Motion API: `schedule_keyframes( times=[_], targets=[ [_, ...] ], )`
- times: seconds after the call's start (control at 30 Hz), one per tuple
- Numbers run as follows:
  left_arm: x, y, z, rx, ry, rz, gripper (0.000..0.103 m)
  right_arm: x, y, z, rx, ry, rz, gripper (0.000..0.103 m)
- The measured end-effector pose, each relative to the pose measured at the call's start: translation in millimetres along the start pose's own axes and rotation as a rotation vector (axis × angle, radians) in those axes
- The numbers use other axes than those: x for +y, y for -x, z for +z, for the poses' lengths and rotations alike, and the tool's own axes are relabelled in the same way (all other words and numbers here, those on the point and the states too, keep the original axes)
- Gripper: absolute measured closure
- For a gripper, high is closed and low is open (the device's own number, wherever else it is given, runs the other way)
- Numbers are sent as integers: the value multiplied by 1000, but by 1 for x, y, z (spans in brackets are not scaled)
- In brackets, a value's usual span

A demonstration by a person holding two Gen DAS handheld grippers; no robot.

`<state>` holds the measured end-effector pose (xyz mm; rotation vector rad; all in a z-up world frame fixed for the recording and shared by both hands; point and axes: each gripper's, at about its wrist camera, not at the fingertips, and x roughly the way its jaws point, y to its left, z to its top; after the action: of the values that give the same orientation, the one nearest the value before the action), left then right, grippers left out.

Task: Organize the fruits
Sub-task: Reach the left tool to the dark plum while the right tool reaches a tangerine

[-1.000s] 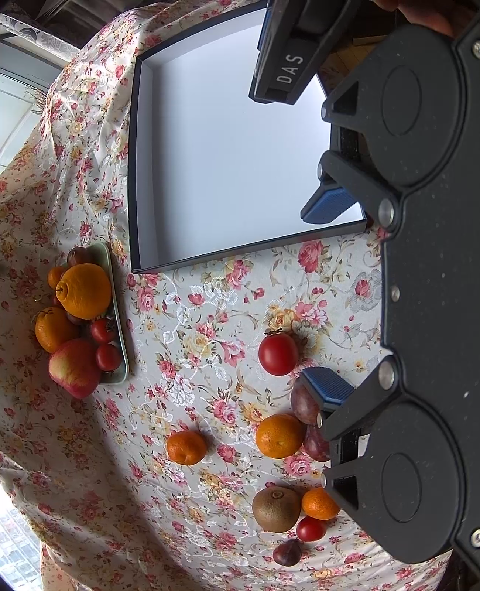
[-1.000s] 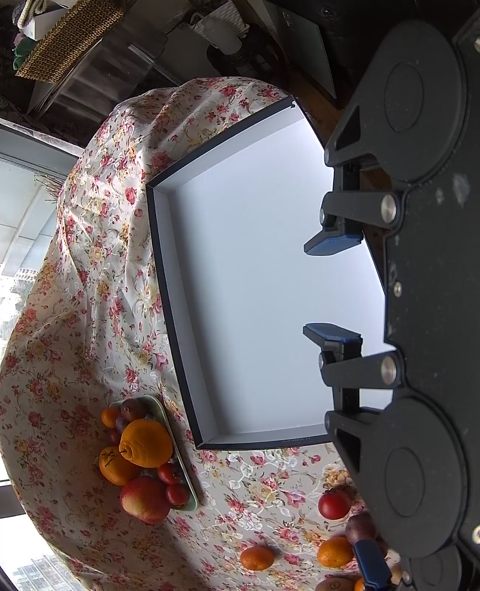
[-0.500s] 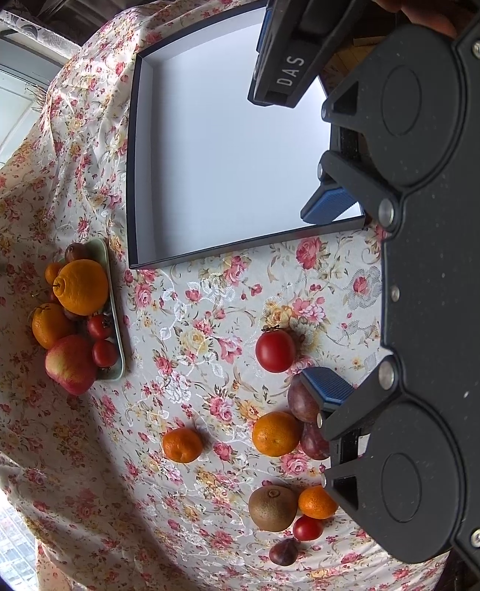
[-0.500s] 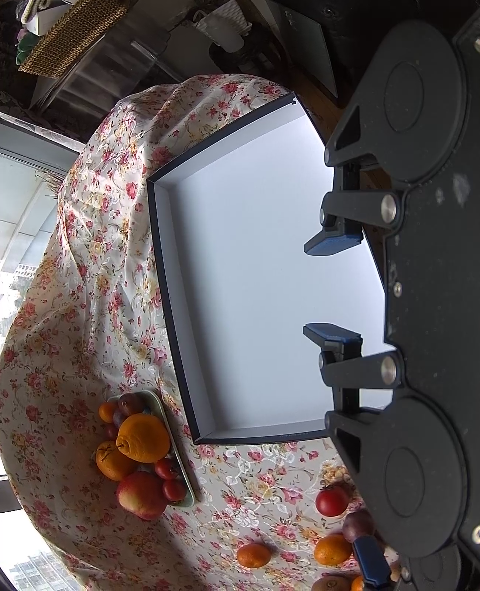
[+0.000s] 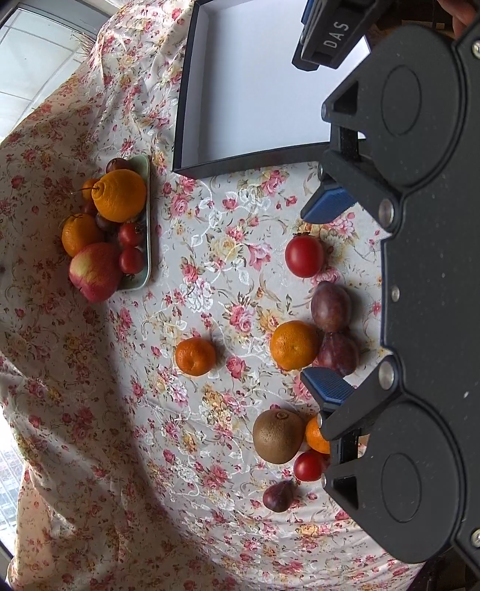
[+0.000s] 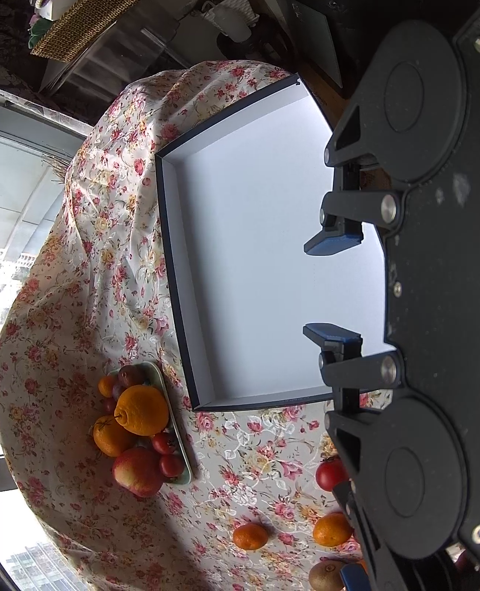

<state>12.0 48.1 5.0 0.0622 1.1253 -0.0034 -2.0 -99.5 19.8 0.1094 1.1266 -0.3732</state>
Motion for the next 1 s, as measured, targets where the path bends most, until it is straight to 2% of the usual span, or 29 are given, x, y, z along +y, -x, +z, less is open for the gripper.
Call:
schedule_keyframes(
  times=[0.13,0.27,0.53,0.83,1.0],
  targets=[
    [22,2,4,-21,18,25,19,20,1,1,0,25,20,60],
    [47,5,8,-35,50,19,19,40,4,0,9,42,59,60],
    [112,14,17,-78,171,58,18,84,5,-2,37,65,140,60],
    [189,7,16,-24,328,95,19,128,7,-7,57,96,188,60],
    [211,2,11,-7,345,128,19,148,8,-6,68,96,239,60]
  ],
)
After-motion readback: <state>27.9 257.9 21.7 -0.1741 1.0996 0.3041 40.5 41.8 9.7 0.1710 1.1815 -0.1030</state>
